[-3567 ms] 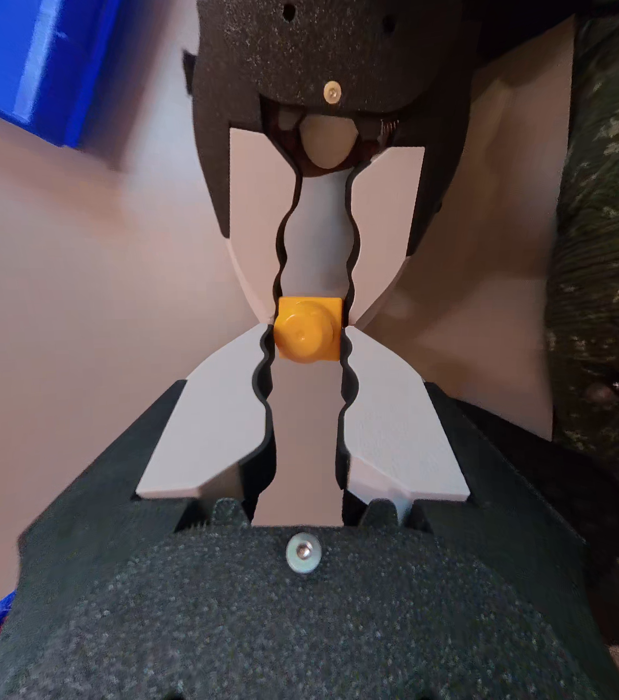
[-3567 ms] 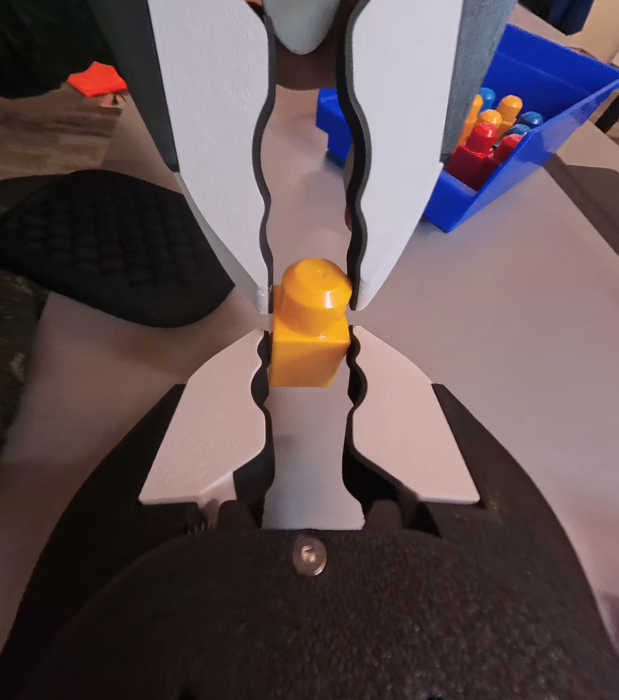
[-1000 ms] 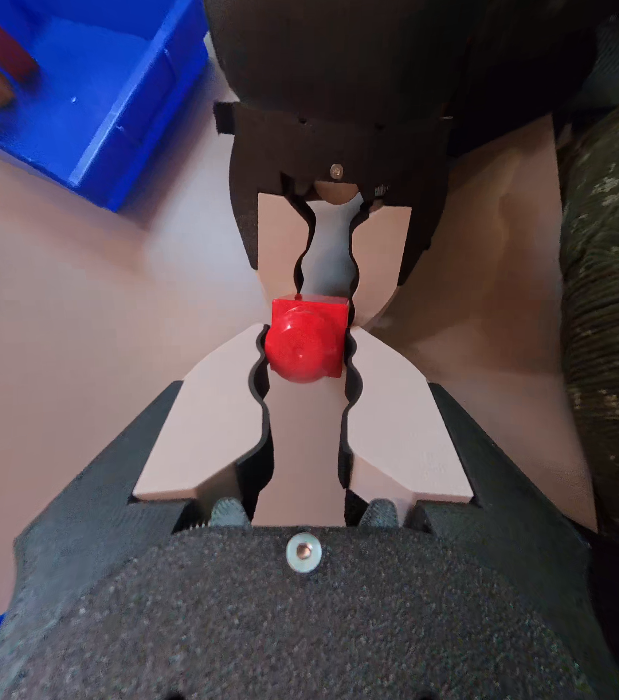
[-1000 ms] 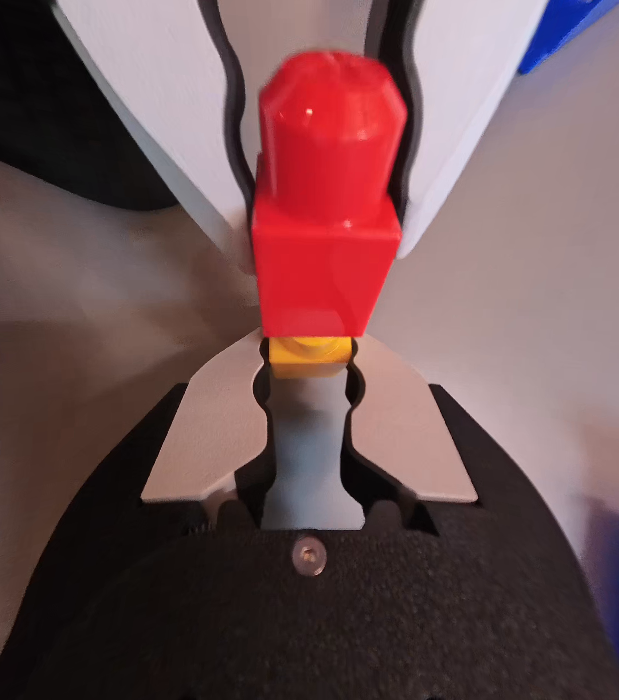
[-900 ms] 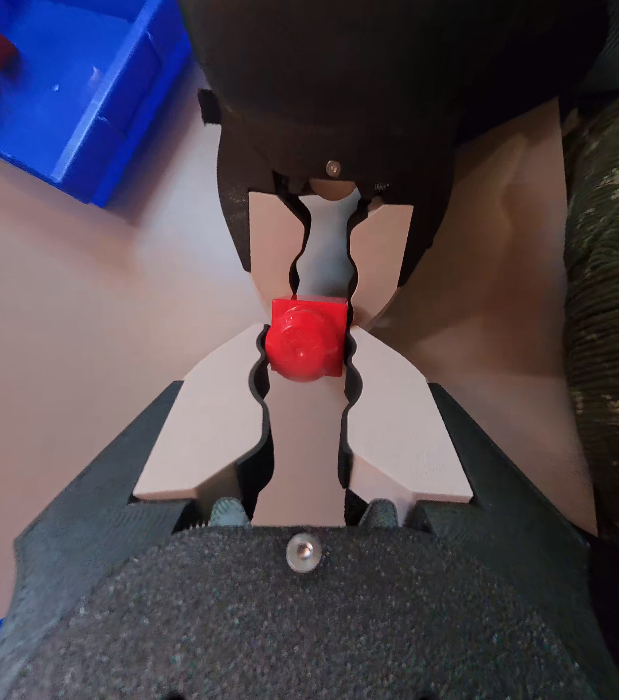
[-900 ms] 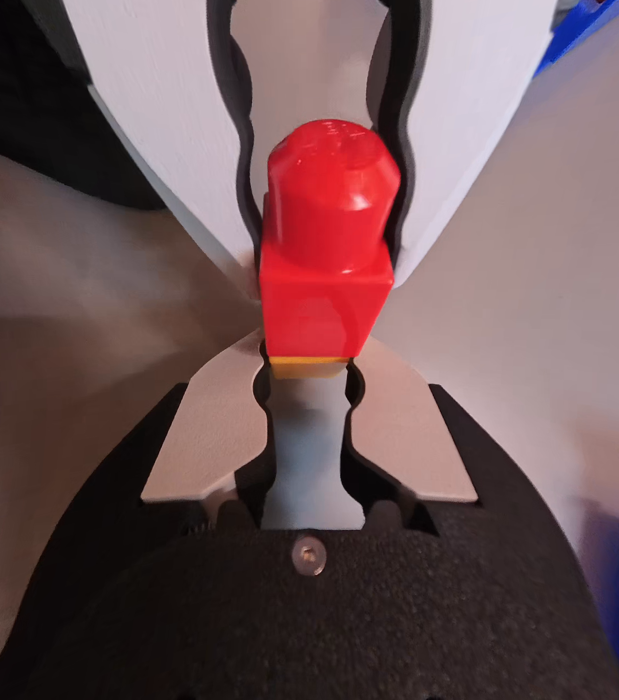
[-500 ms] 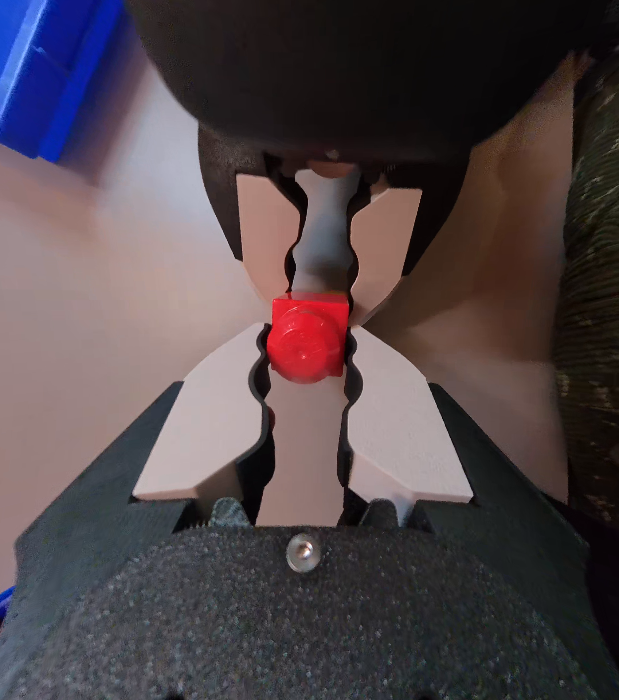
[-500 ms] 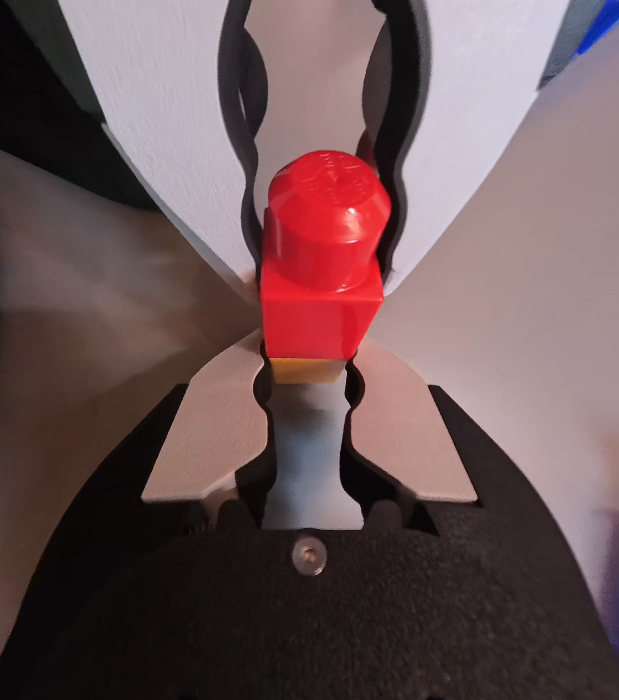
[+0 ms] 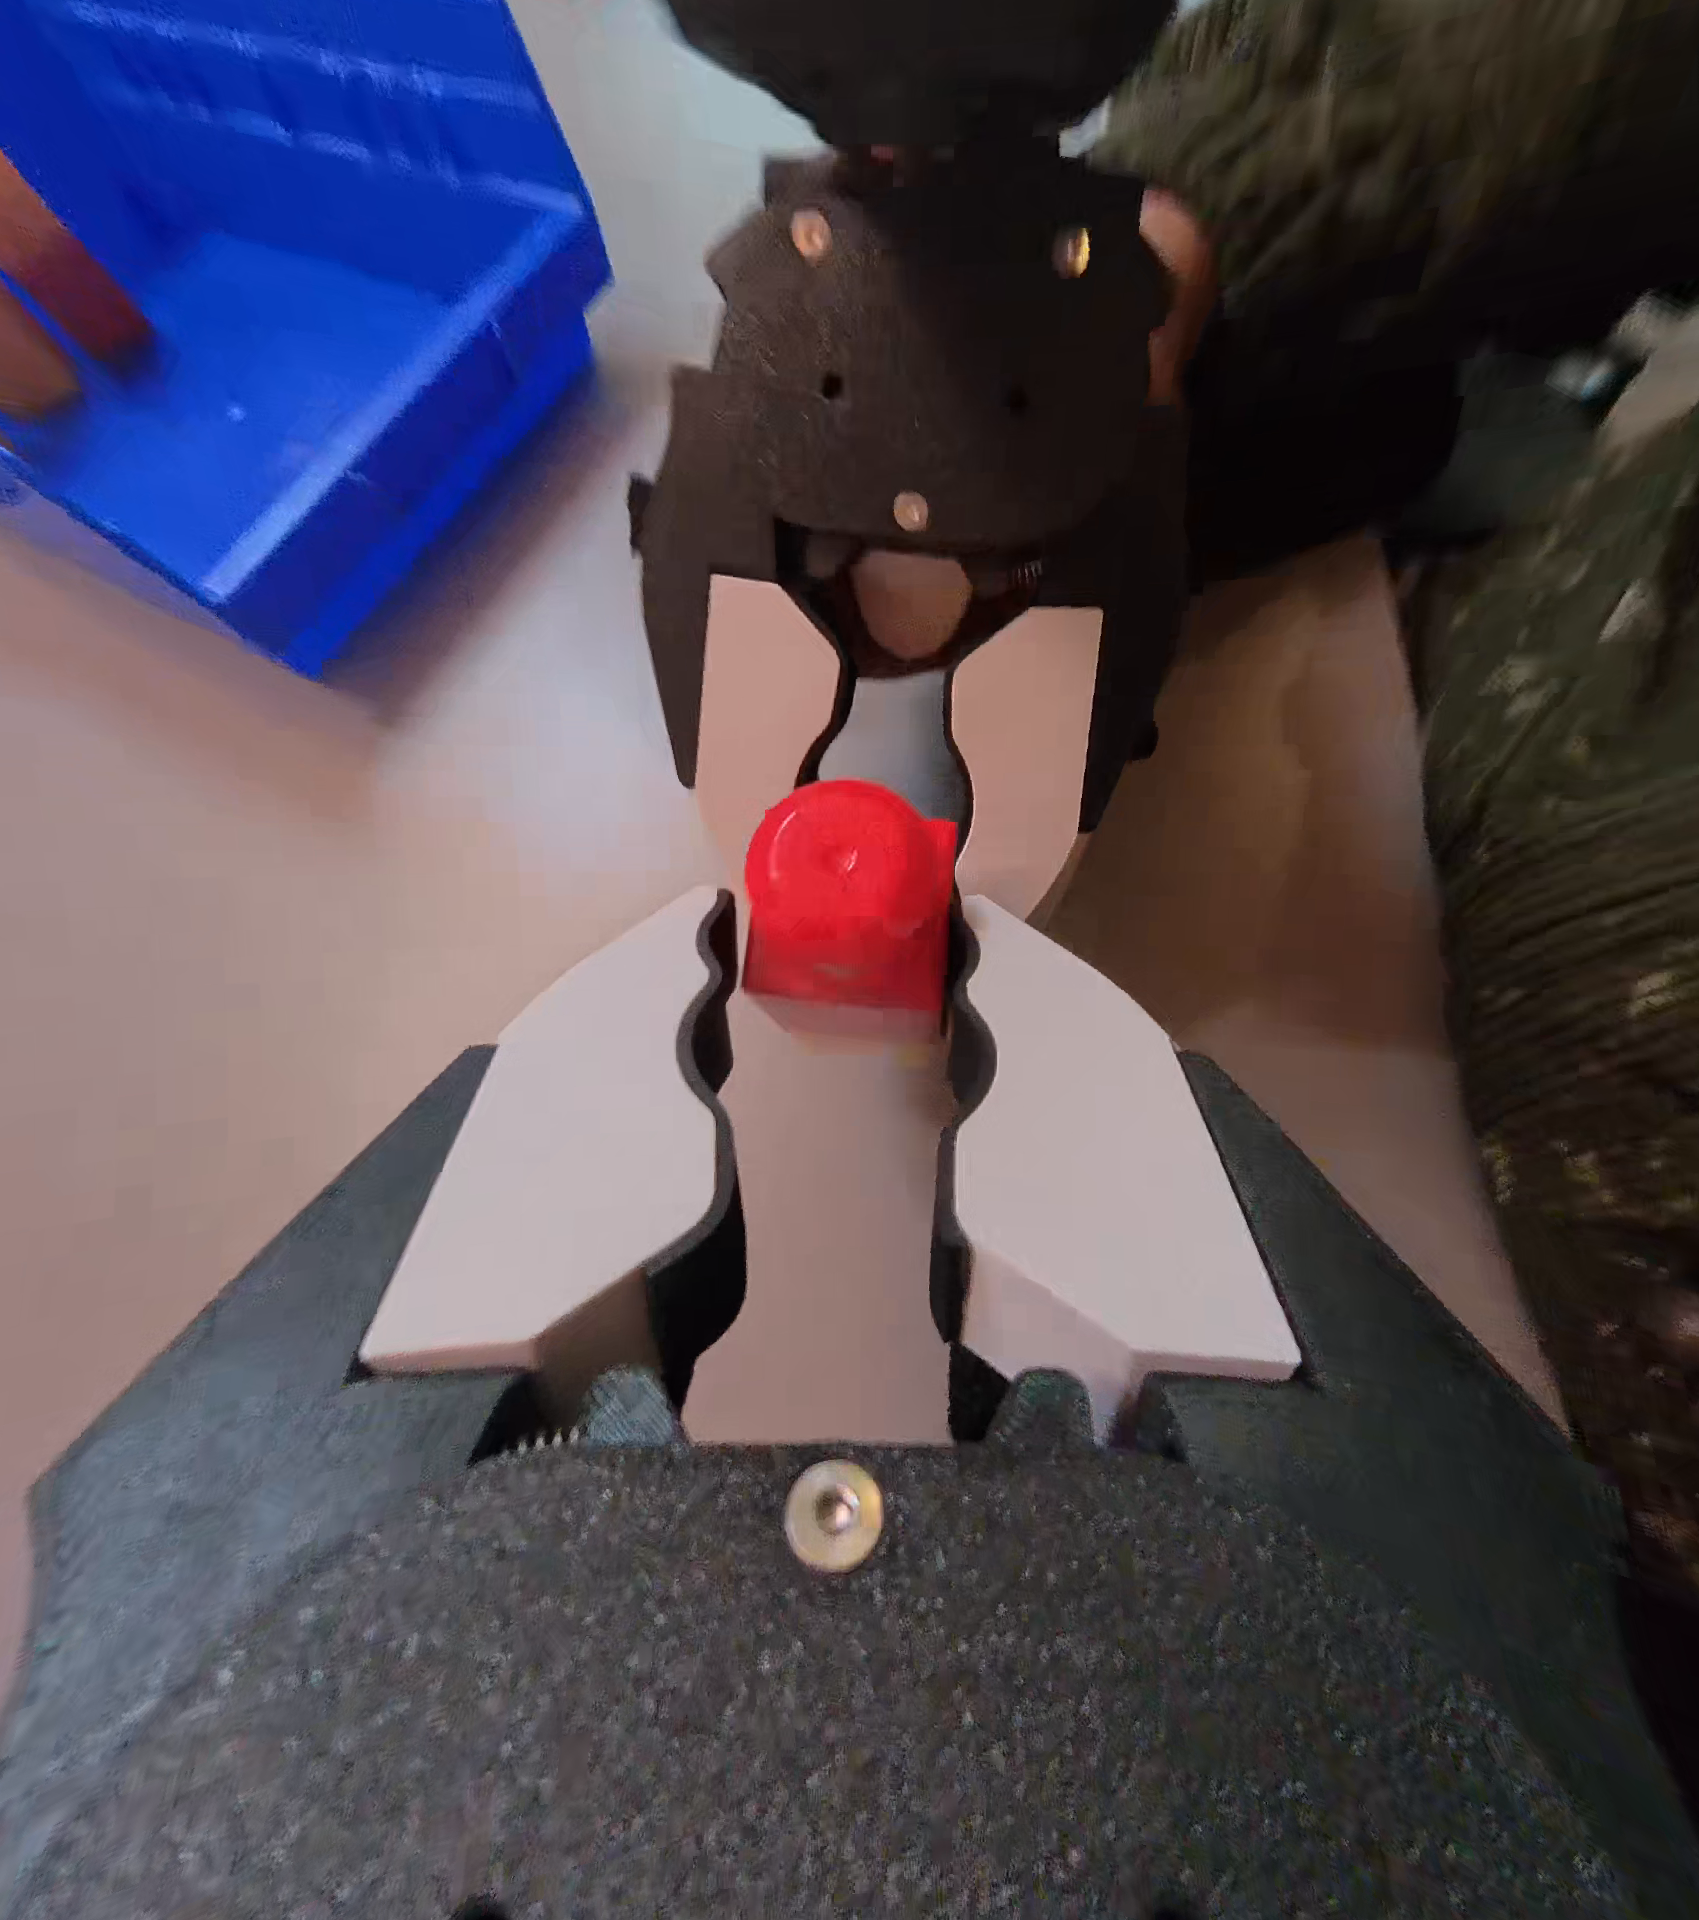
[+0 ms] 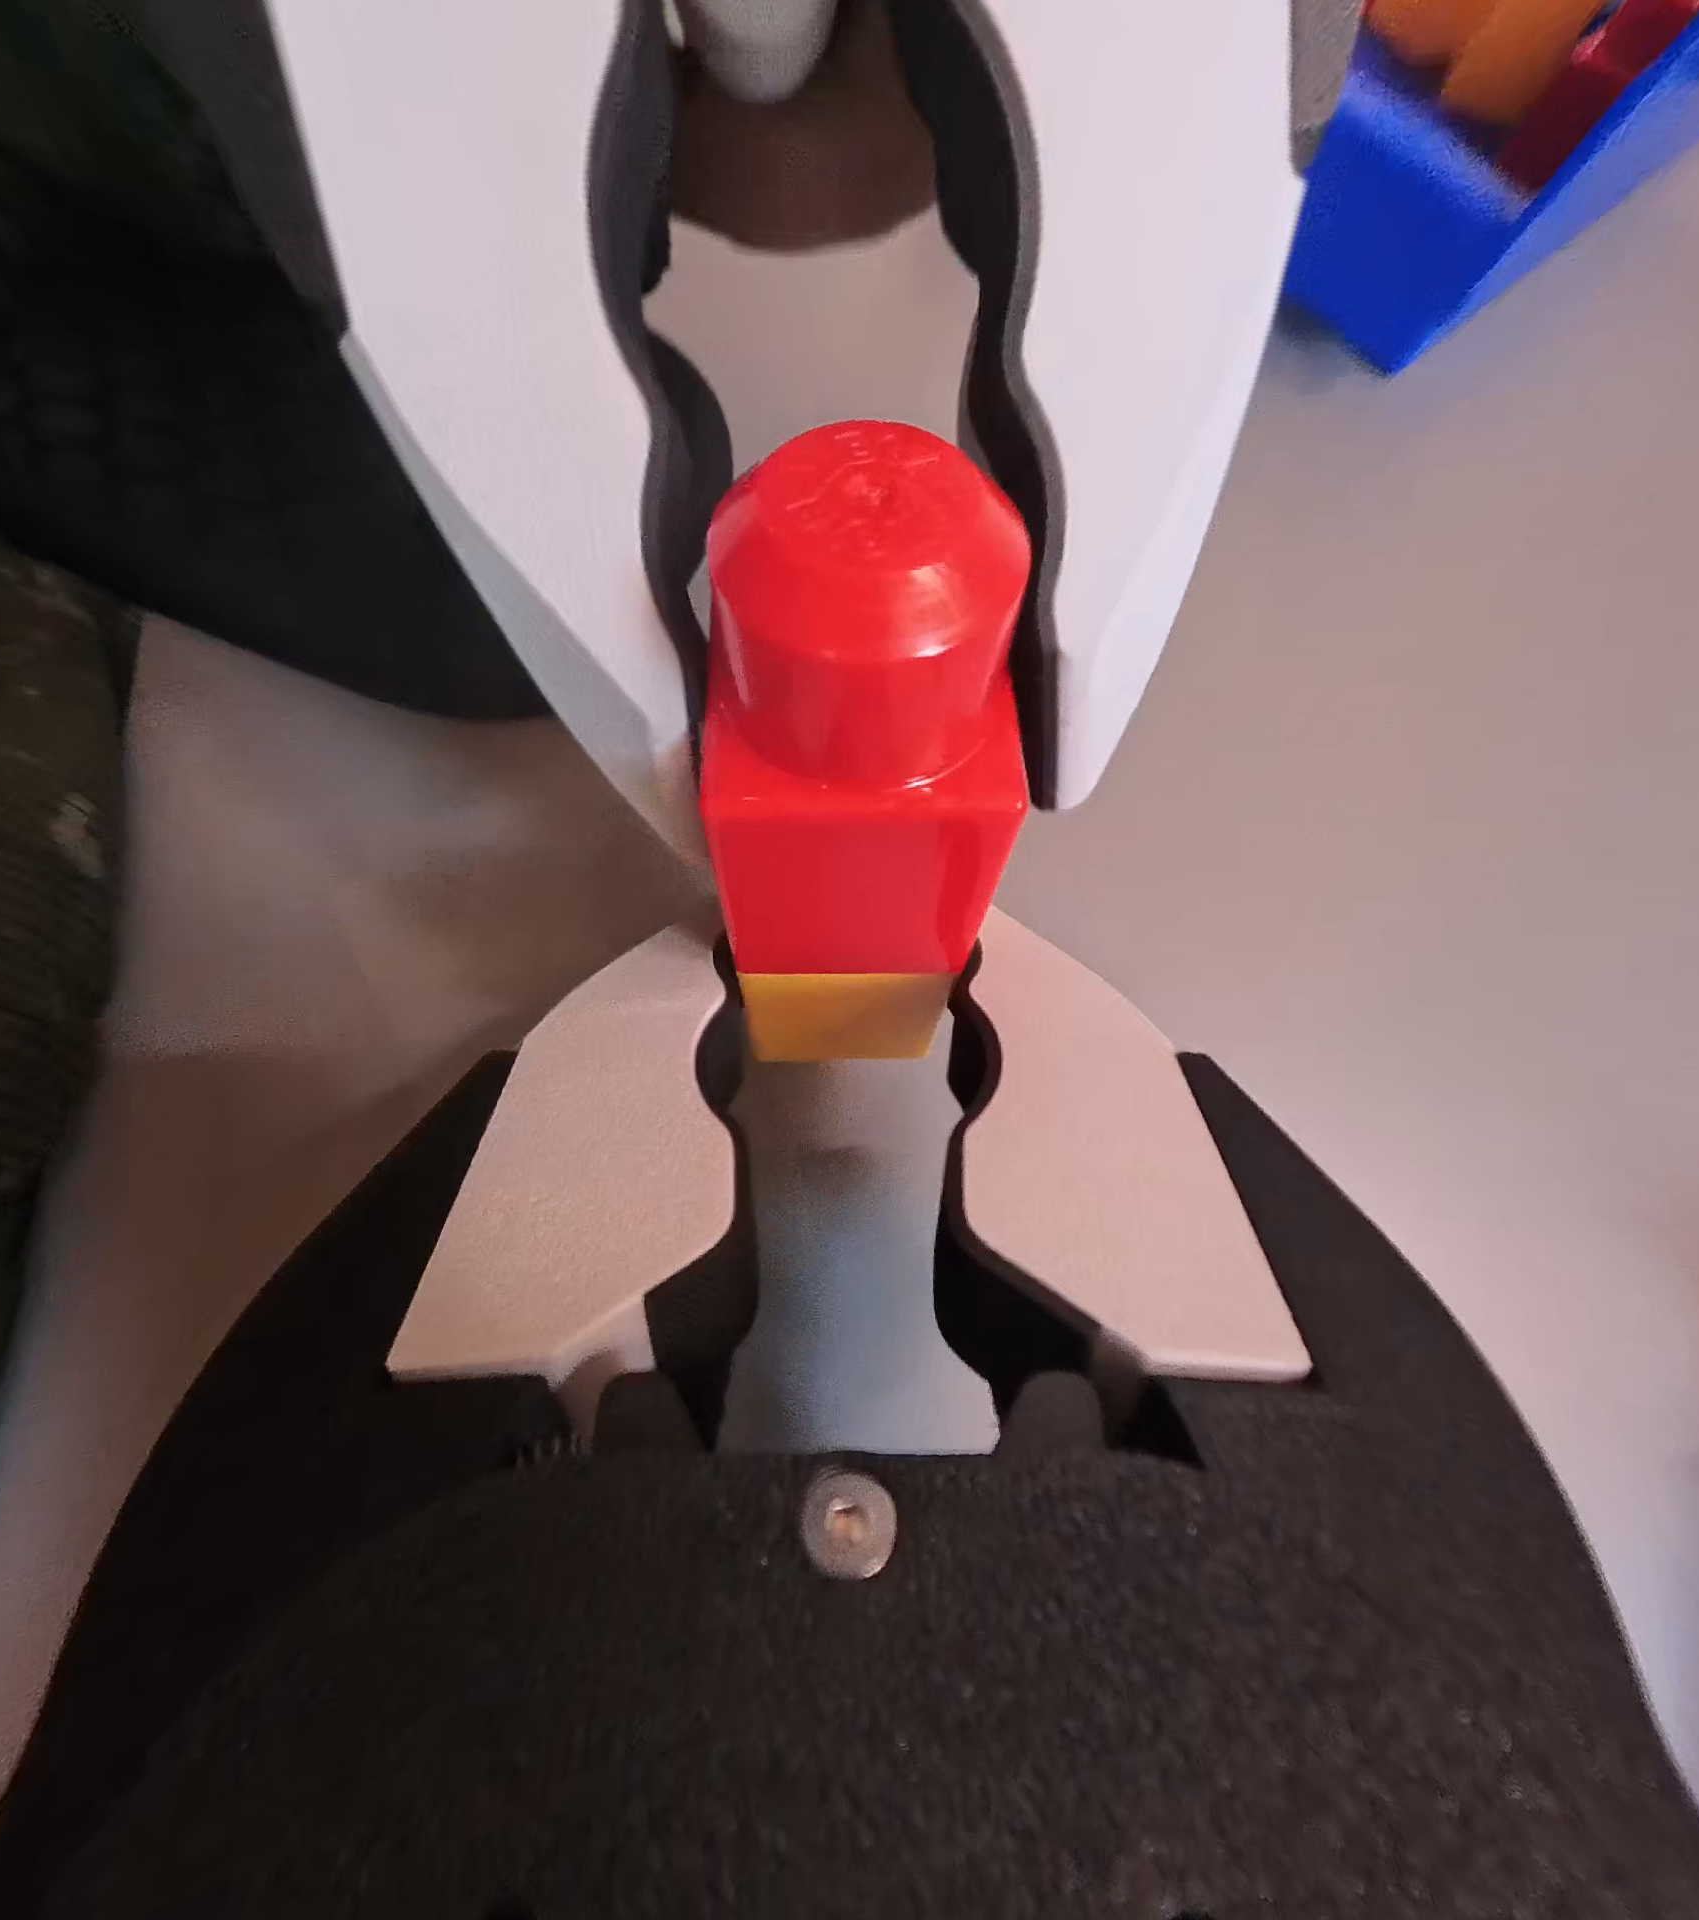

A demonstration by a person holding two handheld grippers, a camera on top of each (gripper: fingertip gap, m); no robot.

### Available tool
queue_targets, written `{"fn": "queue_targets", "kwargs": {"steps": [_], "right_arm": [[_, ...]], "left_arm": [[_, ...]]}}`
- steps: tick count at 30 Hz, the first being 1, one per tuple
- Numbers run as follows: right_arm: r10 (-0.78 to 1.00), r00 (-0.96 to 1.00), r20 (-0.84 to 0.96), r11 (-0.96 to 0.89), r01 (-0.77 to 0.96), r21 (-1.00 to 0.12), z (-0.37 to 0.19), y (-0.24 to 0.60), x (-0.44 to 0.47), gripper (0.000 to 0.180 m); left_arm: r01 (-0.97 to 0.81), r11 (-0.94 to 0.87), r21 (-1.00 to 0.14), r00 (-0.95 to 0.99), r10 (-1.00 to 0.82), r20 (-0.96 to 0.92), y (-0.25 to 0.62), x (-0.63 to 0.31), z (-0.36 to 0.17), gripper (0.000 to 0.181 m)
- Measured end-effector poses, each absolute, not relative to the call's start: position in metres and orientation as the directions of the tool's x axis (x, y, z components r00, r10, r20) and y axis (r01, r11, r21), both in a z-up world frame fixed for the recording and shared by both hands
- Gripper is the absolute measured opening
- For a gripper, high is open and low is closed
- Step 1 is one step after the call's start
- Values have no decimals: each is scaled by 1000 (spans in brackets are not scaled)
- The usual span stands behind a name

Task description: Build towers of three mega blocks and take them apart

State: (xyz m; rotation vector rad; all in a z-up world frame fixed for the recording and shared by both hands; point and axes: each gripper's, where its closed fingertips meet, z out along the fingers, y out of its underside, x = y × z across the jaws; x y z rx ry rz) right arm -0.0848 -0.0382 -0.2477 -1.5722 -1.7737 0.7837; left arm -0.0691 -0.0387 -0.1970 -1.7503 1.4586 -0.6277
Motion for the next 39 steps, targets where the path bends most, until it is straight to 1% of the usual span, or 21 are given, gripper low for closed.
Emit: {"fn": "queue_targets", "kwargs": {"steps": [3,6,8,12,15,19,23,25,27,29,32,34,36,37,39], "right_arm": [[995,-75,69,99,572,-814,-241,-34,-84,36],[997,-79,11,50,509,-859,-235,-33,-85,36],[995,-89,-36,9,461,-887,-227,-34,-86,36],[991,-82,-102,-60,413,-909,-220,-30,-85,36],[996,-30,-80,-58,453,-890,-229,-19,-82,36],[999,18,-44,-46,565,-824,-254,-8,-77,36],[1000,19,16,-1,654,-757,-275,-5,-72,36],[999,20,34,12,673,-739,-280,-4,-71,37],[999,18,34,13,674,-738,-281,-4,-71,37],[1000,11,17,5,686,-727,-285,-5,-70,37],[1000,1,26,18,689,-725,-286,-6,-71,39],[1000,-5,24,21,686,-727,-286,-7,-72,42],[1000,-7,16,17,674,-738,-283,-9,-73,47],[1000,-8,11,14,665,-747,-281,-9,-74,49],[1000,-5,11,11,643,-766,-276,-9,-76,53]], "left_arm": [[-475,-103,-874,268,-963,-32,-31,-77,-180,47],[-387,-107,-916,270,-963,-2,-28,-87,-170,47],[-373,-110,-921,296,-955,-5,-22,-97,-173,47],[-373,-143,-917,467,-882,-52,7,-134,-175,43],[-335,-179,-925,587,-808,-56,27,-170,-171,39],[-243,-251,-937,690,-724,15,44,-206,-176,35],[-235,-244,-941,780,-625,-33,56,-234,-168,35],[-234,-257,-938,819,-572,-48,60,-253,-161,35],[-269,-299,-916,869,-486,-97,68,-285,-155,35],[-331,-367,-869,889,-431,-157,72,-317,-150,34],[-450,-479,-754,881,-378,-285,84,-369,-145,35],[-509,-581,-636,857,-408,-313,91,-396,-154,38],[-561,-668,-489,828,-461,-320,93,-417,-171,39],[-579,-707,-406,815,-492,-307,91,-426,-181,43],[-613,-743,-269,782,-525,-336,94,-445,-198,45]]}}
